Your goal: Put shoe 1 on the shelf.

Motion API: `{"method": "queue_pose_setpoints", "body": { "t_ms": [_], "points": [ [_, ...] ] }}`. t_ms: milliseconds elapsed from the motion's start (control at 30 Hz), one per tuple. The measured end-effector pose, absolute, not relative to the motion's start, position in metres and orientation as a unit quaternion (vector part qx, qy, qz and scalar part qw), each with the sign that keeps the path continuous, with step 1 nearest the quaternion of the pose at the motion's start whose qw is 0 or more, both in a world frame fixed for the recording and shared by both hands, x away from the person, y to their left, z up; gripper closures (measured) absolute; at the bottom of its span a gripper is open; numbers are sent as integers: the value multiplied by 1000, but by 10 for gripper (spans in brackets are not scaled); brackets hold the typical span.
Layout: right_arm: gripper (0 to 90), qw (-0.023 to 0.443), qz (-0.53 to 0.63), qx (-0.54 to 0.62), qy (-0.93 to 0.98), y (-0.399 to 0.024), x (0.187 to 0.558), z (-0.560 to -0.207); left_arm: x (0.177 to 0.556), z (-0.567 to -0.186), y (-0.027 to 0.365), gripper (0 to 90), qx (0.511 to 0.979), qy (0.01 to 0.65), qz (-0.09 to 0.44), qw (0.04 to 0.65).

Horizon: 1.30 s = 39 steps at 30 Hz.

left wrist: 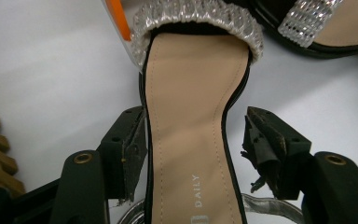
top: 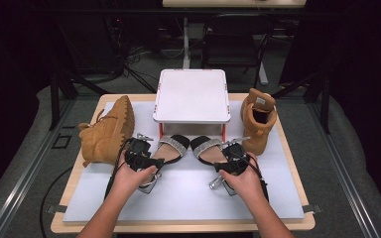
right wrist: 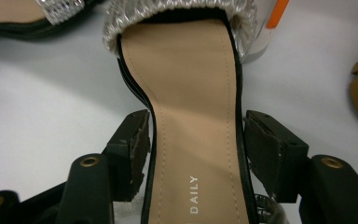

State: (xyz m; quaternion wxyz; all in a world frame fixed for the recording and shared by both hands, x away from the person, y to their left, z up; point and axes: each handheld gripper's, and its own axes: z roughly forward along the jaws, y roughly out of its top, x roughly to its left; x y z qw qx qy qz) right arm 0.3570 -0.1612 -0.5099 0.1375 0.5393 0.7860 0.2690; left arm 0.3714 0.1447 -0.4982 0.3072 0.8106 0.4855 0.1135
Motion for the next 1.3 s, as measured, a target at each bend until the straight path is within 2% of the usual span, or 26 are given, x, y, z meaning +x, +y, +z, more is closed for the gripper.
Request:
{"method": "queue_pose_setpoints", "body": {
  "t_ms": [533,967,1300],
  "points": [
    [423,157,323,496,791,-170,320,-476,342,-469,164,426,810,452,124,353],
    [431,176,352,468,791,-196,304,-481,327,-478,193,451,803,448,127,372],
    [529,184,364,478,778,-220,287,-488,307,-486,217,512,794,456,144,376]
  ]
}}
